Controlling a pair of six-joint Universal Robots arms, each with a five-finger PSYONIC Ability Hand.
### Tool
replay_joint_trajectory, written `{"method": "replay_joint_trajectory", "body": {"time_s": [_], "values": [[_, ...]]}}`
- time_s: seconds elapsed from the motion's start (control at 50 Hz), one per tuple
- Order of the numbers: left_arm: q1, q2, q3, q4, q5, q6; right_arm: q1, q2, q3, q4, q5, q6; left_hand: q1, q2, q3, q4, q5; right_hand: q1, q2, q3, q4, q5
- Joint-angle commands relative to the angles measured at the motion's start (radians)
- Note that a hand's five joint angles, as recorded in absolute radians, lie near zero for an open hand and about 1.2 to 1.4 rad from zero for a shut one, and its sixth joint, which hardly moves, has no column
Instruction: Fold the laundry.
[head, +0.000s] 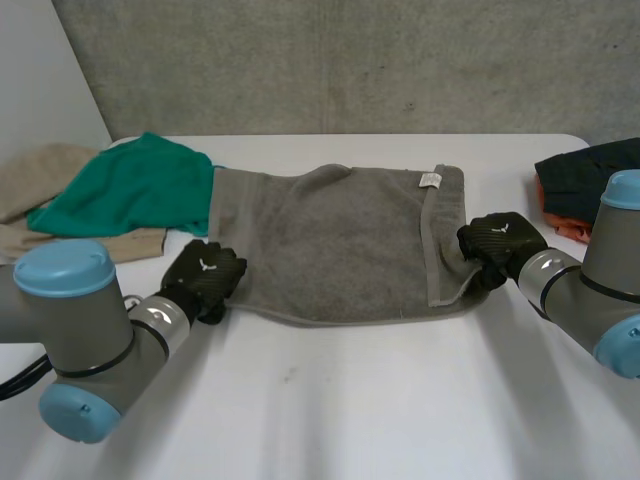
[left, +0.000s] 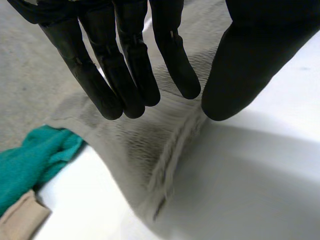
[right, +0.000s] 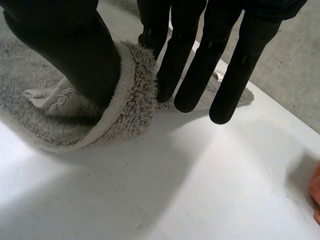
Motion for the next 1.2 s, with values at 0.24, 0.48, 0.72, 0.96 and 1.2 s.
{"method": "replay_joint_trajectory", "body": {"time_s": [0.24, 0.48, 0.72, 0.96, 1.2], "values": [[-0.01, 0.007, 0.012, -0.068, -0.031, 0.1, 0.064, -0.058, 0.15, -0.209, 0.063, -0.199, 0.367, 0.37, 0.37, 0.371, 0.369, -0.474, -0.487, -0.489, -0.491, -0.487], [0.004, 0.033, 0.02, -0.067, -0.031, 0.094, 0.176, -0.001, 0.239, -0.473, 0.015, -0.576, 0.367, 0.37, 0.37, 0.371, 0.369, -0.507, -0.519, -0.521, -0.524, -0.52], [0.013, 0.037, 0.024, -0.068, -0.037, 0.099, 0.176, 0.097, 0.164, -0.533, 0.014, -0.707, 0.367, 0.37, 0.37, 0.371, 0.369, 0.037, 0.024, 0.022, 0.02, 0.023], [0.007, 0.073, 0.003, -0.129, -0.035, 0.093, 0.109, -0.025, 0.062, -0.136, -0.022, -0.37, -0.295, -0.293, -0.293, -0.292, -0.293, -0.609, -0.622, -0.624, -0.626, -0.622], [0.021, 0.112, -0.014, -0.2, -0.023, 0.082, -0.011, 0.108, -0.218, 0.32, -0.281, -0.603, -0.422, -0.42, -0.42, -0.419, -0.42, -0.68, -0.692, -0.694, -0.697, -0.693]]}}
